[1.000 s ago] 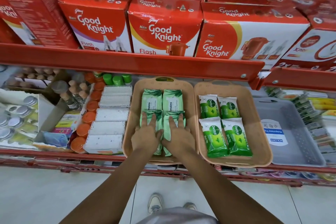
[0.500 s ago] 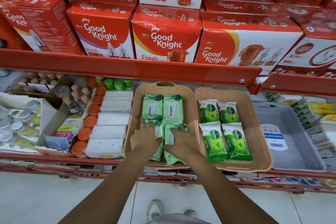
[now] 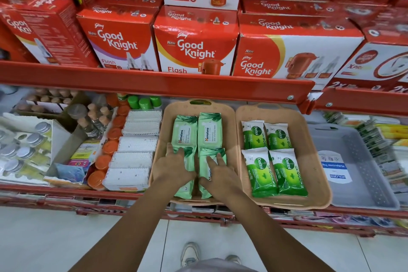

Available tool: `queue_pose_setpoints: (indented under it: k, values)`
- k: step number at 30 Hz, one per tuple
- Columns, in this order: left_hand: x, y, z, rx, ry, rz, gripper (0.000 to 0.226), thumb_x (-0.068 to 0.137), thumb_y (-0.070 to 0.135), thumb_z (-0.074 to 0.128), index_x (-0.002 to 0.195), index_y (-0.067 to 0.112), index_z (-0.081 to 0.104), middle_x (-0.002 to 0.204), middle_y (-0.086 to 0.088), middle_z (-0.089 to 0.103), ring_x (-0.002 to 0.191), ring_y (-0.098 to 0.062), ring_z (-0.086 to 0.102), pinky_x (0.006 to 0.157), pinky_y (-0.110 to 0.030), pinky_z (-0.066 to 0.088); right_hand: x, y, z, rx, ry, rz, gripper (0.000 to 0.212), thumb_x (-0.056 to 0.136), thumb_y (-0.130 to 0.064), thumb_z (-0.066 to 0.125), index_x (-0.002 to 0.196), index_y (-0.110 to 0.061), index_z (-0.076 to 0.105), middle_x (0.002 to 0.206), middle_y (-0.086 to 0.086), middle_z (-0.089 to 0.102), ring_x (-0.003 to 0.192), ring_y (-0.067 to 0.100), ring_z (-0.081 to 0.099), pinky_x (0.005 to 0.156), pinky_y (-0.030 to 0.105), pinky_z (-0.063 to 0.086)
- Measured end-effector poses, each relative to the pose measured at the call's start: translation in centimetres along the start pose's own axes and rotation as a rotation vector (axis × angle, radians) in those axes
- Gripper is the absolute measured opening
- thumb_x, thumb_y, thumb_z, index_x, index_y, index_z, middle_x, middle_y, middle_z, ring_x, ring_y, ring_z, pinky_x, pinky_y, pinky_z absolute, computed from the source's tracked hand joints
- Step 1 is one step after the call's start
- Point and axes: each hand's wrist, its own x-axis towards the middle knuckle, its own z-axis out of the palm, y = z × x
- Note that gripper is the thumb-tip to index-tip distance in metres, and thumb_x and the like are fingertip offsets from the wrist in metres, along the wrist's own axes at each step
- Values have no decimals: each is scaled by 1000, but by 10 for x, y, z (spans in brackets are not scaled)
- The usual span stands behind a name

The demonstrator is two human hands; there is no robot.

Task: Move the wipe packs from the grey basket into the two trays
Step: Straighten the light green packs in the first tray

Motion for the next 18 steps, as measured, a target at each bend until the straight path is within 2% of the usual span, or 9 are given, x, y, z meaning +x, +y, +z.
queue_pose_setpoints:
  k: [4,6,8,9,11,14,18]
  values:
    - [-1,-4,14,27,-94,44,83,83,70,36,149,27,11,160,-3,2,140,-28,27,101,-40,40,2,2,-2,2,-29,-17,75,90,-47,51,153,-27,15,164,5,3,146,38,16,115,43,27]
    - [-2,-8,21,69,-133,81,81,88,68,20,150,22,0,160,-4,-7,146,-28,3,116,-42,19,3,4,-5,-11,-58,-27,75,91,-49,50,153,-29,14,164,3,1,148,36,11,116,43,26]
    - [-3,-12,24,174,-106,185,77,92,61,14,150,13,-5,159,-5,-14,145,-23,-14,117,-40,-4,4,6,-9,-104,-61,-60,75,91,-54,45,154,-28,12,164,2,-1,150,31,0,119,42,18]
    - [-2,-14,25,192,-107,238,77,94,58,15,149,9,-7,158,-5,-16,145,-21,-15,117,-38,-7,5,7,-11,-167,-52,-90,76,92,-55,43,154,-26,11,164,2,-3,150,28,-6,120,40,12]
    - [-1,-18,26,172,-170,294,78,95,54,20,148,6,-9,157,-7,-18,146,-19,-11,117,-35,-3,7,7,-11,-218,-72,-143,77,94,-54,40,154,-20,7,163,5,-6,151,23,-8,121,38,4]
    - [3,-22,25,139,-257,324,78,96,52,26,148,5,-9,157,-11,-18,146,-20,-8,117,-33,1,11,8,-8,-191,-151,-150,77,96,-53,37,154,-19,0,163,6,-8,151,21,-3,121,37,5]
    - [6,-23,29,108,-277,336,80,95,54,25,147,5,-11,156,-11,-20,146,-19,-11,117,-33,0,15,8,-6,-193,-169,-148,76,97,-52,35,154,-18,-3,163,6,-8,151,21,-3,121,36,4]
